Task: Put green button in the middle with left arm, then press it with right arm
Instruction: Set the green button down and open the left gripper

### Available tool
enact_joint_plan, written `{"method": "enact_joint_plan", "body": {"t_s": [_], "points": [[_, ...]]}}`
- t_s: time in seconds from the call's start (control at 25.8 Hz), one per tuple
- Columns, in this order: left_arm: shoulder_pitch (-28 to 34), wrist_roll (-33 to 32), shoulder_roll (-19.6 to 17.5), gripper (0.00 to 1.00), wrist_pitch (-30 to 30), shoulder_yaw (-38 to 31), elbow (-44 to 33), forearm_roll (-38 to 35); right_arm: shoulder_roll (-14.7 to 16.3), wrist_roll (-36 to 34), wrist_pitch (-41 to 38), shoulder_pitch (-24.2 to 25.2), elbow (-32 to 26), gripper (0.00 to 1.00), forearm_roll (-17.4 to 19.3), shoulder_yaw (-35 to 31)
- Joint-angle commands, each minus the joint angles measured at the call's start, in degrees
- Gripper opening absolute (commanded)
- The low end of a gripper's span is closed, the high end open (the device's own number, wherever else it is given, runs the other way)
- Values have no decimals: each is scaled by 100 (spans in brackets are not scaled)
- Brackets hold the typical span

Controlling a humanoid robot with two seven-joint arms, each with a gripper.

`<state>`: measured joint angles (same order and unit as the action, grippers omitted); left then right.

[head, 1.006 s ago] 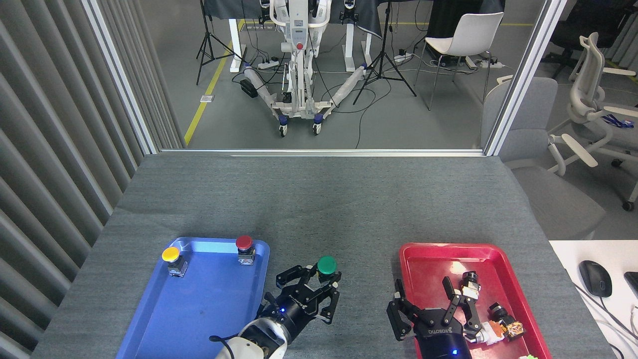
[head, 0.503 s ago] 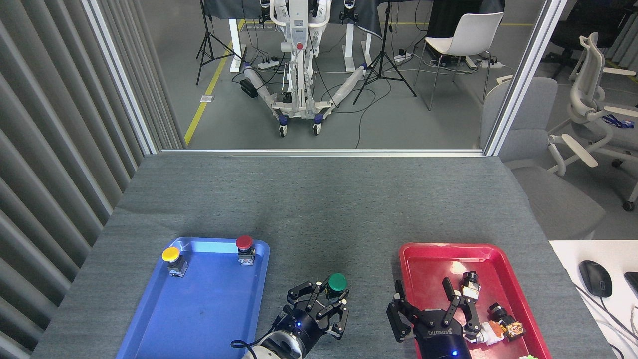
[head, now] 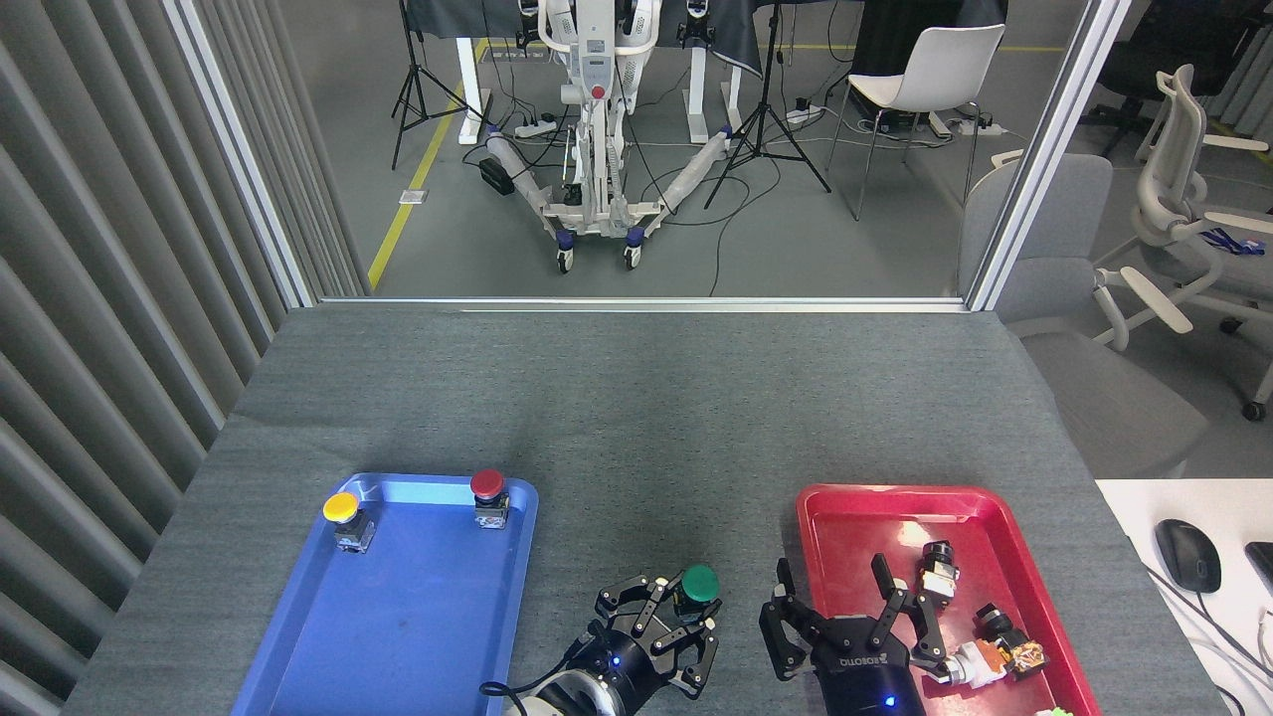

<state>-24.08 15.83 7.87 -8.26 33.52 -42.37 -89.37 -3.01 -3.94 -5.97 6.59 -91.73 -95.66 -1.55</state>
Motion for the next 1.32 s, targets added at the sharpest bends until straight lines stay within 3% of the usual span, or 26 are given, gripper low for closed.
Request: {"method": "enact_joint_plan", "body": {"t_s": [0.0, 0.12, 0.15, 0.19, 0.23, 0.27, 0.39, 0.62, 0.89, 1.16, 1.28], "points": [[0, 8, -5, 28, 0, -3, 0, 16, -33, 25, -9, -9, 6, 96, -23, 23], [0, 104, -5, 40, 0, 5, 9, 34, -42, 34, -9, -9, 24, 96, -23, 32], [0, 183, 4, 50, -9, 14, 0, 34, -42, 34, -9, -9, 24, 96, -23, 49], [0, 227, -5, 67, -9, -3, 9, 42, -42, 34, 0, -9, 33, 96, -23, 67], [0, 236, -5, 76, 0, -3, 9, 42, -50, 34, 8, -9, 50, 96, -23, 93], [0, 236, -5, 76, 9, -39, 9, 51, -50, 34, 17, -9, 50, 97, -32, 111], [0, 236, -5, 91, 53, -30, 18, 157, -50, 34, 26, -9, 59, 97, -32, 119], [9, 280, -5, 94, -9, -21, -158, 209, -68, -89, 35, -9, 76, 98, -23, 128], [439, 201, -31, 94, 9, -74, -1081, 227, -86, -186, 0, -70, 226, 98, -199, 401], [1380, 236, -611, 94, 185, -373, -2329, 499, -129, -186, 52, -202, 454, 95, -216, 559], [1600, 218, -752, 94, 361, -539, -2619, 499, -147, -186, 52, -246, 534, 90, -216, 612]]}}
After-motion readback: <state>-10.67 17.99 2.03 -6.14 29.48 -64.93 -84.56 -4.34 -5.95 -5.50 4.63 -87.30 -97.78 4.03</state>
